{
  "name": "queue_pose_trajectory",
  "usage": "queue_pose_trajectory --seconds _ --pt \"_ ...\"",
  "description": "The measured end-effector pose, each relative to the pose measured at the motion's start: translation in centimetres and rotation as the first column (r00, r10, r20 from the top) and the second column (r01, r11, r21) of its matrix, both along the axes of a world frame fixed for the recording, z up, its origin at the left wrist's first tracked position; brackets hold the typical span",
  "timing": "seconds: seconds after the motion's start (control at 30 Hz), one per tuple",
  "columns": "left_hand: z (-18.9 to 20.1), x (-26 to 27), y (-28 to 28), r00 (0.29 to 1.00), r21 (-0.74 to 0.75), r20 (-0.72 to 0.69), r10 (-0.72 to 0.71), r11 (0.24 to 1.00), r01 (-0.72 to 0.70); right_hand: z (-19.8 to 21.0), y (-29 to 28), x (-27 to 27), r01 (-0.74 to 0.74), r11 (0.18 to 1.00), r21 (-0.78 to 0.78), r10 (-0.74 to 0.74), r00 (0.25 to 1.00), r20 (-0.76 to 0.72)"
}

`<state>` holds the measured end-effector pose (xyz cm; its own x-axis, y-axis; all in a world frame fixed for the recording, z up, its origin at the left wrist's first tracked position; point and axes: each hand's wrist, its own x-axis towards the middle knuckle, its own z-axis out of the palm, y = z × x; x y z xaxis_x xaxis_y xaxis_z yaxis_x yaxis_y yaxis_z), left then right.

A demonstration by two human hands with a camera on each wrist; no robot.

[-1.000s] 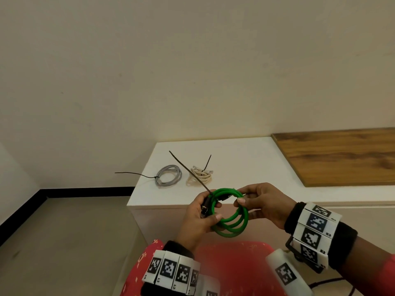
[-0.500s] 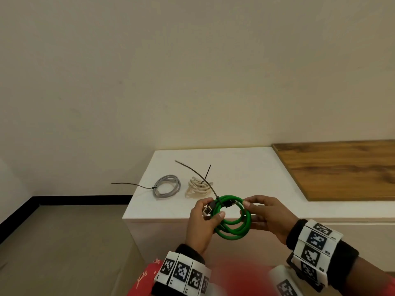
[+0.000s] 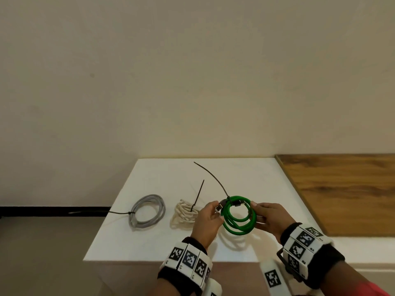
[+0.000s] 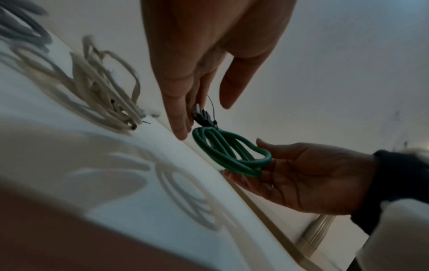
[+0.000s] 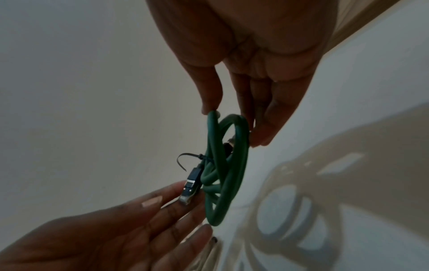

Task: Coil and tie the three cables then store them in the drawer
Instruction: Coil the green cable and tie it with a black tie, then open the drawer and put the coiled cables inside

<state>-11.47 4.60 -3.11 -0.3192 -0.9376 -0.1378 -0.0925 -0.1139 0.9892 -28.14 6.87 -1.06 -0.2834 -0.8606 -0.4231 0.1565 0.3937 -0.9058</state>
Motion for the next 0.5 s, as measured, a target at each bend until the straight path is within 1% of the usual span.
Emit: queue_pose_trajectory --seconds 0.1,0.23,0.33,0.43,0.5 --pt "-1.3 -0.8 -1.5 0.996 0.014 0.078 -0.040 0.999 0.039 -1.3 -1.5 -0.7 0.007 1.000 0.030 -0.006 1.000 -0.015" --pt "-2.6 -0.9 -2.0 0.982 0.003 0.159 -0.098 0.995 0.099 -2.8 -2.0 -1.1 0.004 0.999 0.054 -0.001 0.999 -0.042" --pt "-2.5 -0.6 -1.8 0.969 -0.020 0.218 -0.116 0.992 0.124 -3.5 -1.8 -1.1 0.012 0.997 0.072 -0.006 0.997 -0.079" --pt "-2.0 0.0 -1.3 0.952 -0.098 0.268 -0.151 0.978 0.183 -3.4 -1.1 -1.1 0.067 0.997 0.049 -0.058 0.984 -0.166" --pt "-1.8 0.5 -0.8 0.919 -0.193 0.357 -0.166 0.950 0.246 -3.3 -0.3 -1.1 0.093 0.996 -0.010 -0.091 0.948 -0.304"
